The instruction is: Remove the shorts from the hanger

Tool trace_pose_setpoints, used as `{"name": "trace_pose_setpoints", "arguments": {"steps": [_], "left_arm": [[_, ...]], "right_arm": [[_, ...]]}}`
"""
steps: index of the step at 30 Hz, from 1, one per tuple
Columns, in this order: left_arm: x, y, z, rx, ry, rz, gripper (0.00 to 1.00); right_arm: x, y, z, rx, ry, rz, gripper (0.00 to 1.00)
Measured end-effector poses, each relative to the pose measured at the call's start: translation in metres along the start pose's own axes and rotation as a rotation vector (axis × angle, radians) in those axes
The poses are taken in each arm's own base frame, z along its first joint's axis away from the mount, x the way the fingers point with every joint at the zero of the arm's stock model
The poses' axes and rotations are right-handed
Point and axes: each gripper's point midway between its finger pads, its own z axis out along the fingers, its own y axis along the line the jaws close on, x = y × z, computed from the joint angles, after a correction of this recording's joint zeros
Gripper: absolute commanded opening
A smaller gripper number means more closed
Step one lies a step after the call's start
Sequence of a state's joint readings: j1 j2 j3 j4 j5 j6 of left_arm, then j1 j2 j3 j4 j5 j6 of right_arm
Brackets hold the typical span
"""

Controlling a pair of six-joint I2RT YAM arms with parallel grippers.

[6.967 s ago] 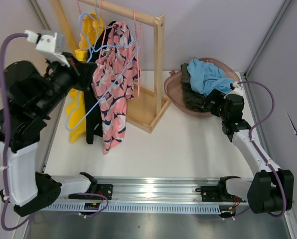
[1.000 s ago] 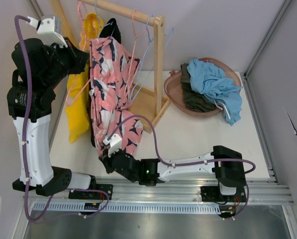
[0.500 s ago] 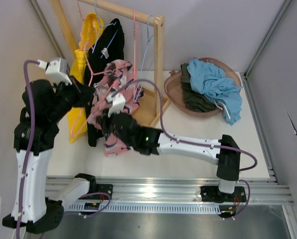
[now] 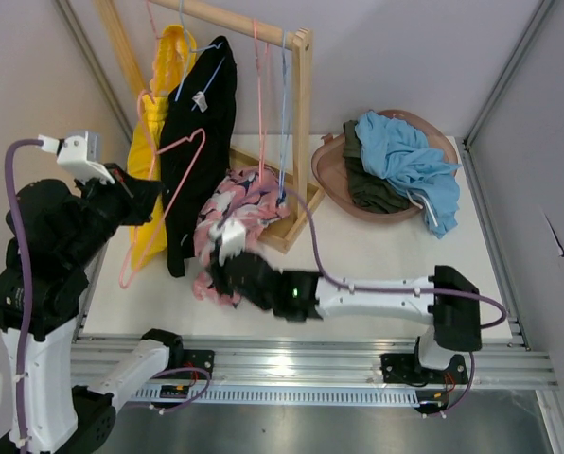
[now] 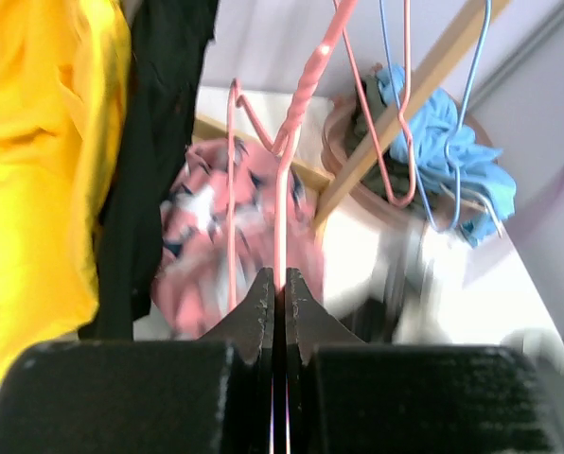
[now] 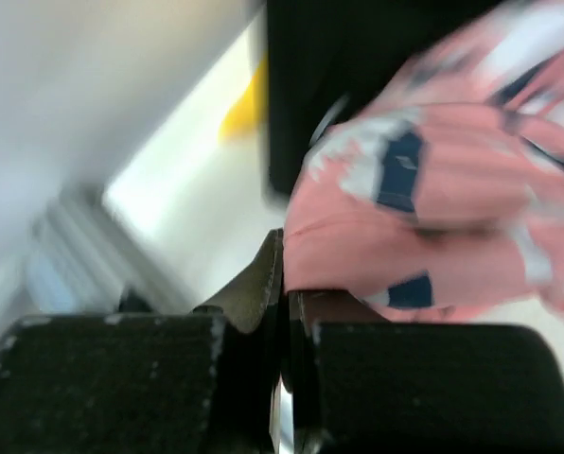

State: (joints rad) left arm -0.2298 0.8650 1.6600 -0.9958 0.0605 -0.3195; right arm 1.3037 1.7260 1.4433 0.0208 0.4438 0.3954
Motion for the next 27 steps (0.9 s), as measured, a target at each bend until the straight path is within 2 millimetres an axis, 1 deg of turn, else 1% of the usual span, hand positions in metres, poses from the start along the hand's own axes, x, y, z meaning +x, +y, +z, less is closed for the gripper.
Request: {"name": "trace_pose_setpoints", "arguments": {"steps": [1,3,4,5,6,7,8,9,10,12,13,15,17,19,20,22,23,25,26,27], "left_arm": [[-0.007,0.0,0.001,-0.007,-0.011,0.006,0.0],[-0.026,-0.002,0.005,-0.018,-0.051,0.008,0.0],[-0.034,-0.003,0.008,-0.018,-0.072,0.009,0.0],[-0.039,-0.004,0.01,-0.017,-0.086,0.009,0.0],[-0.044,-0.005,0.013,-0.016,-0.099,0.009,0.0],[-0.046,-0.005,0.015,-0.016,-0.103,0.009,0.0],[-0.047,-0.006,0.018,-0.015,-0.106,0.008,0.0],[-0.048,-0.006,0.021,-0.014,-0.107,0.008,0.0],[-0.05,-0.006,0.023,-0.014,-0.11,0.008,0.0],[-0.051,-0.006,0.027,-0.012,-0.115,0.009,0.0],[-0.051,-0.006,0.03,-0.012,-0.114,0.009,0.0],[-0.05,-0.005,0.033,-0.014,-0.11,0.01,0.0],[-0.048,-0.004,0.036,-0.017,-0.107,0.013,0.0],[-0.045,-0.003,0.04,-0.02,-0.101,0.019,0.0],[-0.043,-0.002,0.042,-0.021,-0.097,0.02,0.0],[-0.038,0.001,0.047,-0.026,-0.084,0.025,0.0],[-0.034,0.002,0.05,-0.029,-0.075,0.027,0.0],[-0.029,0.006,0.055,-0.041,-0.064,0.026,0.0],[-0.026,0.007,0.058,-0.044,-0.057,0.026,0.0],[-0.023,0.008,0.06,-0.048,-0.052,0.025,0.0]], "right_arm": [[0.024,0.015,-0.015,-0.031,0.035,-0.029,0.0],[0.063,0.045,-0.048,-0.103,0.099,-0.082,0.0],[0.08,0.059,-0.068,-0.14,0.126,-0.109,0.0],[0.093,0.069,-0.086,-0.168,0.144,-0.131,0.0],[0.098,0.072,-0.102,-0.18,0.155,-0.148,0.0],[0.095,0.069,-0.112,-0.173,0.152,-0.154,0.0],[0.085,0.062,-0.12,-0.152,0.136,-0.151,0.0],[0.069,0.049,-0.126,-0.115,0.107,-0.141,0.0],[0.046,0.033,-0.13,-0.065,0.062,-0.119,0.0],[-0.01,-0.009,-0.136,0.035,-0.044,-0.05,0.0],[-0.04,-0.035,-0.14,0.096,-0.109,-0.015,0.0],[-0.098,-0.095,-0.153,0.231,-0.237,0.042,0.0],[-0.147,-0.144,-0.169,0.346,-0.345,0.069,0.0],[-0.194,-0.186,-0.183,0.447,-0.432,0.074,0.0],[-0.212,-0.197,-0.187,0.472,-0.464,0.073,0.0],[-0.255,-0.228,-0.193,0.54,-0.531,0.062,0.0],[-0.272,-0.239,-0.192,0.56,-0.552,0.052,0.0],[-0.304,-0.264,-0.184,0.596,-0.585,0.031,0.0],[-0.316,-0.272,-0.177,0.593,-0.593,0.02,0.0],[-0.324,-0.283,-0.168,0.599,-0.589,0.009,0.0]]}}
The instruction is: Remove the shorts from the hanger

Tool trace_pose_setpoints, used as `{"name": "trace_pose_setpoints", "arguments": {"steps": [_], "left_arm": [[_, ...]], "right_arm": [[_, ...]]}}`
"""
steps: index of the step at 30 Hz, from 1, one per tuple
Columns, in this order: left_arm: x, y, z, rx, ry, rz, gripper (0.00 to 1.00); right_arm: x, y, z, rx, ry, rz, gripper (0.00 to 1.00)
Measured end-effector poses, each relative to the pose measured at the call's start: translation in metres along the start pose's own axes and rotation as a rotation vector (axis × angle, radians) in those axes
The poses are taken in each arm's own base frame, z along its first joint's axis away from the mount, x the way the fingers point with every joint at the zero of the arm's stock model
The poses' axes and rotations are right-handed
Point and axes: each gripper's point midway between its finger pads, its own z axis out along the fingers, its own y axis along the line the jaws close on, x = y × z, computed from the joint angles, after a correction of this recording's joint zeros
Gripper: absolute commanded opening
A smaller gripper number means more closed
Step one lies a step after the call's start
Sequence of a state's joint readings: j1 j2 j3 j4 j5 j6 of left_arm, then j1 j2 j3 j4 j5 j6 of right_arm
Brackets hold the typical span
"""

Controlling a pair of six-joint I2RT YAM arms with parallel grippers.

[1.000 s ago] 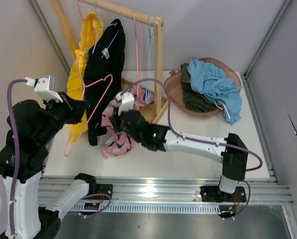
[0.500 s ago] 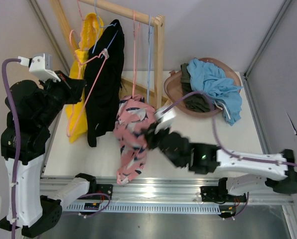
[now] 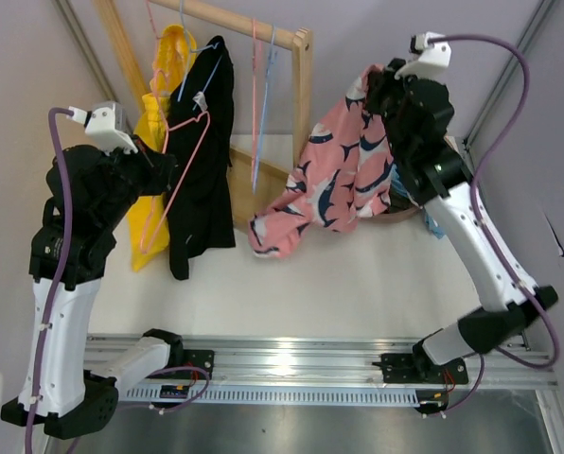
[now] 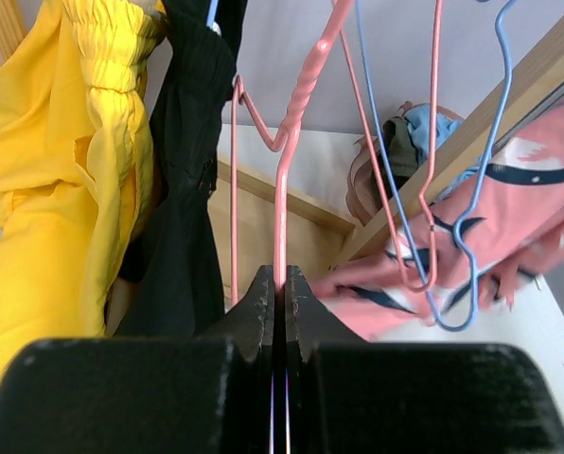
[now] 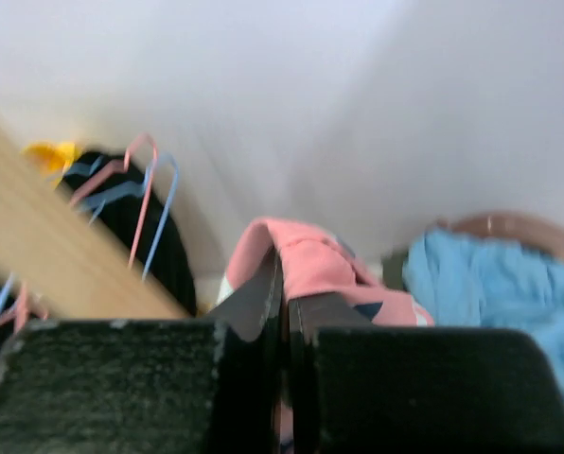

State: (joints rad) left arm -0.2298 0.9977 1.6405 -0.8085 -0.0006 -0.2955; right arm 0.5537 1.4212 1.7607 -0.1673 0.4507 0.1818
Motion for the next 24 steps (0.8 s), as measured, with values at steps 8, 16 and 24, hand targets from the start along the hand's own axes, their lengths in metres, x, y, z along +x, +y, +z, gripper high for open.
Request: {"name": "trace_pose_setpoints", "arguments": {"steps": [8,16,24], "left_arm": [[0.003,0.001,0.008,-0.002,-0.006,0.002,0.0],[0.002,0.005,0.011,-0.019,-0.014,0.012,0.0],[0.003,0.006,0.023,-0.023,-0.002,0.016,0.0]], "right_arm": [[0.023,-0.024,0.114,0.022,0.024,-0.09,0.0],[0.016,-0.108,0.155,0.211,-0.038,-0.124,0.0],[-0.016,-0.215,0.15,0.491,-0.159,-0.106,0.03]]}}
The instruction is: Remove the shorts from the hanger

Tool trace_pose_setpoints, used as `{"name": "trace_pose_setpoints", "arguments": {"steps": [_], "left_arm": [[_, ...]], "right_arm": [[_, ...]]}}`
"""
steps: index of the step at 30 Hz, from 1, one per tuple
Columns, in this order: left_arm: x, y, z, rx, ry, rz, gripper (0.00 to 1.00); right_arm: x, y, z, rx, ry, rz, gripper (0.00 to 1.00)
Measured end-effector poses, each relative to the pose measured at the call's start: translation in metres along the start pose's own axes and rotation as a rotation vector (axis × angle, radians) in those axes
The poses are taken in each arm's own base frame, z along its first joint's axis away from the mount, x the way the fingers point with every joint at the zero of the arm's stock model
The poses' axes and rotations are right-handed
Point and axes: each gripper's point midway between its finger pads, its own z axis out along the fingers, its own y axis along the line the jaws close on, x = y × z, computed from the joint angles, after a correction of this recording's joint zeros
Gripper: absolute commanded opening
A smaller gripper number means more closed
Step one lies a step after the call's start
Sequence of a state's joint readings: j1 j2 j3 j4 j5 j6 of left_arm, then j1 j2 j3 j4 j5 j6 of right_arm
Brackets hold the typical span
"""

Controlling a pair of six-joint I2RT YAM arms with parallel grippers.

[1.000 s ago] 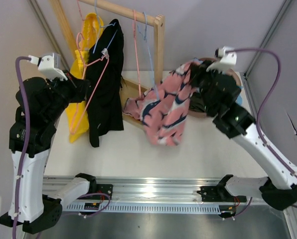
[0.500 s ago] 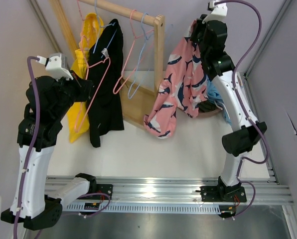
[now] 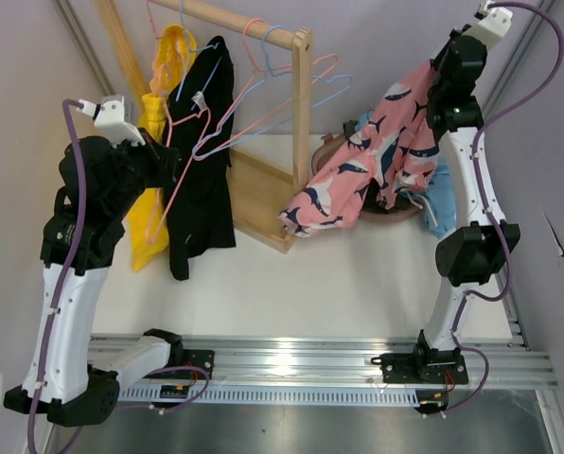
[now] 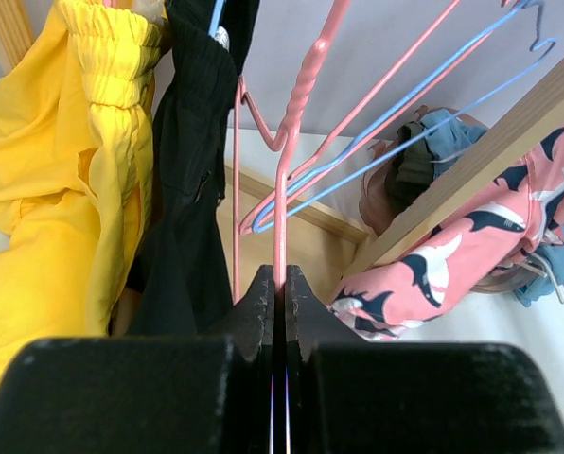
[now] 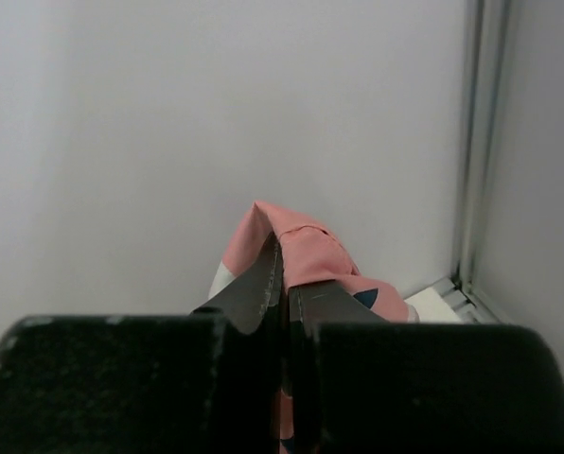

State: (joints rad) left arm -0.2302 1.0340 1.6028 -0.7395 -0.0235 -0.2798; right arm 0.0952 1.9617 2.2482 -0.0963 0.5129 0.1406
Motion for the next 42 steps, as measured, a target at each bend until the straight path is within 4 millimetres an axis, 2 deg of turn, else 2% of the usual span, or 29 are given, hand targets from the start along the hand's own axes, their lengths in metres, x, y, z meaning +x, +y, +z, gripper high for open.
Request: {"name": "trace_pose_setpoints", "arguments": {"steps": [1,3,4,6,9,12,13,15,16,18,22,27,29,33,36,37,39,40,42], "left_arm": [[0.001,0.0,0.003,-0.001,0.005,0.0,0.0],[0.001,-0.002,0.008,0.008,0.009,0.002,0.0],[0.0,-0.004,0.012,0.017,0.011,0.003,0.0],[-0.006,-0.009,0.02,0.036,0.011,0.012,0.0],[-0.028,-0.019,0.034,0.069,-0.014,0.03,0.0],[-0.057,-0.032,0.047,0.11,-0.064,0.05,0.0],[-0.066,-0.037,0.051,0.128,-0.082,0.057,0.0],[-0.08,-0.045,0.056,0.157,-0.105,0.063,0.0],[-0.087,-0.049,0.058,0.173,-0.115,0.069,0.0],[-0.101,-0.06,0.063,0.216,-0.141,0.075,0.0],[-0.109,-0.078,0.08,0.304,-0.14,0.078,0.0],[-0.084,-0.091,0.121,0.371,-0.049,0.054,0.0],[-0.067,-0.095,0.137,0.379,0.005,0.043,0.0],[-0.043,-0.097,0.149,0.379,0.08,0.036,0.05],[-0.04,-0.099,0.146,0.382,0.09,0.038,0.16],[-0.039,-0.099,0.144,0.381,0.092,0.038,0.31],[-0.035,-0.097,0.137,0.376,0.1,0.04,0.46],[-0.034,-0.095,0.133,0.369,0.103,0.042,0.6],[-0.033,-0.09,0.122,0.347,0.099,0.053,0.68]], "right_arm": [[0.008,-0.006,0.003,0.013,0.012,-0.003,0.36],[0.035,-0.011,0.003,0.004,0.059,-0.008,0.88],[0.055,-0.013,0.0,-0.006,0.099,-0.015,0.99],[0.098,-0.013,-0.01,-0.026,0.186,-0.048,0.99],[0.166,-0.009,-0.038,-0.039,0.322,-0.101,0.99],[0.233,-0.001,-0.095,-0.084,0.463,-0.161,0.99],[0.246,0.0,-0.111,-0.102,0.488,-0.168,0.99],[0.271,0.001,-0.16,-0.15,0.555,-0.189,0.99],[0.277,-0.001,-0.178,-0.168,0.575,-0.187,0.99],[0.279,-0.009,-0.207,-0.186,0.596,-0.171,0.99],[0.257,-0.025,-0.226,-0.181,0.557,-0.084,0.99],[0.233,-0.038,-0.245,-0.192,0.509,0.002,0.99],[0.228,-0.041,-0.251,-0.198,0.502,0.021,1.0],[0.223,-0.047,-0.261,-0.206,0.498,0.044,0.99],[0.222,-0.051,-0.268,-0.209,0.5,0.061,0.99],[0.223,-0.052,-0.271,-0.211,0.502,0.066,0.99],[0.225,-0.054,-0.275,-0.212,0.511,0.072,0.99],[0.226,-0.053,-0.277,-0.213,0.516,0.072,0.99],[0.227,-0.052,-0.281,-0.219,0.526,0.073,0.99]]}}
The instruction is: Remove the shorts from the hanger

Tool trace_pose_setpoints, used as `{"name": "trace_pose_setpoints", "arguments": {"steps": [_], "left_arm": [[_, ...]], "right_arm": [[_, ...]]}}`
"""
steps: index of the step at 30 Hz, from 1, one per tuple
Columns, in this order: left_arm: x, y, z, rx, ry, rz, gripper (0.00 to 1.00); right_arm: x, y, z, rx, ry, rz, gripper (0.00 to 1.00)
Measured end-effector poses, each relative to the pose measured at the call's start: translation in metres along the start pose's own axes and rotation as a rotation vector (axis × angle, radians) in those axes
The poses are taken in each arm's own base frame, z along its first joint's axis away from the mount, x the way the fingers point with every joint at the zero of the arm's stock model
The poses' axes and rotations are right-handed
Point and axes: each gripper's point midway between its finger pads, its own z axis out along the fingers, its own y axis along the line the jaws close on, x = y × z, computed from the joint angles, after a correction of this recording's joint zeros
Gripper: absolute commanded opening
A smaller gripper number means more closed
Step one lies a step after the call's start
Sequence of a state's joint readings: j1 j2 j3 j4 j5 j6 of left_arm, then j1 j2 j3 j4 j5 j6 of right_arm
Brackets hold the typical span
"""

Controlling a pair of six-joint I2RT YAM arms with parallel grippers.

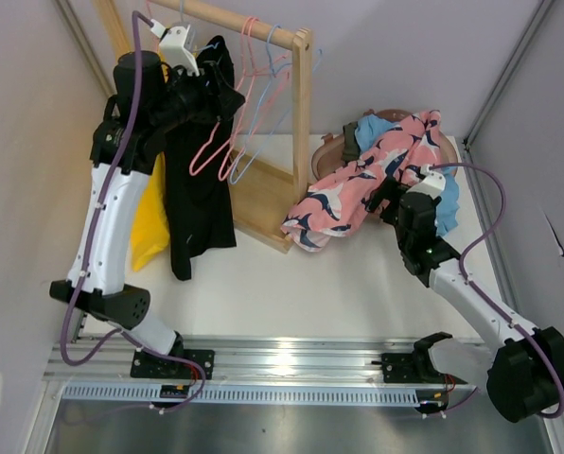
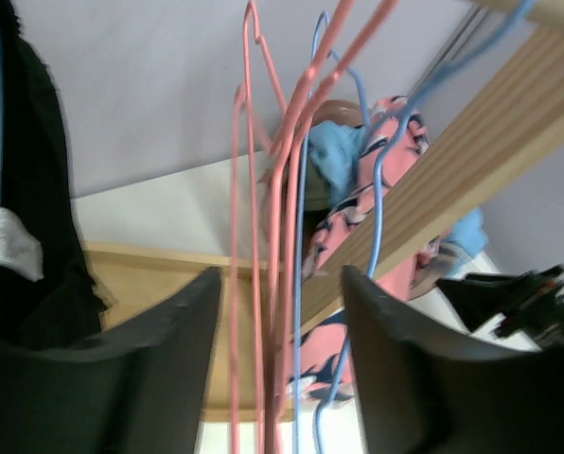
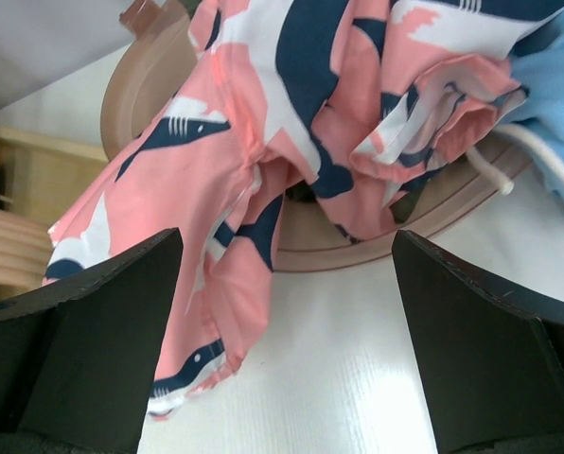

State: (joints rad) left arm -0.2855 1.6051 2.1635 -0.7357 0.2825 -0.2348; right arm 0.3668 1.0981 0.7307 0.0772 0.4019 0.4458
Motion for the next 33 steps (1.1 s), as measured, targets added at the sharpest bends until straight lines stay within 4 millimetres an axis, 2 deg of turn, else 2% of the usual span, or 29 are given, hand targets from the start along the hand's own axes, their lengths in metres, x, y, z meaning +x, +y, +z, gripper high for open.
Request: {"name": "trace_pose_setpoints", "arguments": {"steps": [1,3,8,13,16,19,24,28,31,32,33], "left_arm": [[0.0,0.001,-0.007,-0.017,-0.003,0.007,0.71],[-0.006,0.003,-0.021,-0.049,-0.025,0.031,0.73],[-0.035,0.015,-0.052,-0.141,-0.112,0.078,0.73],[-0.055,0.053,-0.06,-0.256,-0.163,0.079,0.73],[-0.065,0.07,-0.049,-0.293,-0.176,0.085,0.73],[-0.064,0.084,-0.032,-0.314,-0.166,0.087,0.73],[-0.05,0.108,0.005,-0.335,-0.123,0.076,0.71],[-0.032,0.129,0.029,-0.358,-0.074,0.061,0.66],[-0.023,0.137,0.038,-0.371,-0.052,0.052,0.48],[-0.022,0.139,0.039,-0.375,-0.051,0.049,0.29],[-0.021,0.14,0.04,-0.379,-0.05,0.043,0.19]], "right_arm": [[0.002,0.002,-0.002,-0.006,0.004,0.002,0.99],[0.005,0.004,-0.006,-0.017,0.011,0.005,0.99],[0.011,0.011,-0.019,-0.048,0.023,0.013,0.99],[0.014,0.014,-0.029,-0.064,0.031,0.009,0.99],[0.012,0.013,-0.036,-0.066,0.03,0.007,0.99],[0.009,0.009,-0.04,-0.053,0.025,-0.004,1.0],[0.01,0.002,-0.042,-0.03,0.027,-0.035,0.99],[0.009,-0.003,-0.044,-0.021,0.029,-0.048,1.0],[0.007,-0.006,-0.045,-0.014,0.026,-0.052,0.99],[0.007,-0.007,-0.045,-0.011,0.025,-0.052,0.99],[0.007,-0.008,-0.045,-0.008,0.026,-0.052,1.0]]}}
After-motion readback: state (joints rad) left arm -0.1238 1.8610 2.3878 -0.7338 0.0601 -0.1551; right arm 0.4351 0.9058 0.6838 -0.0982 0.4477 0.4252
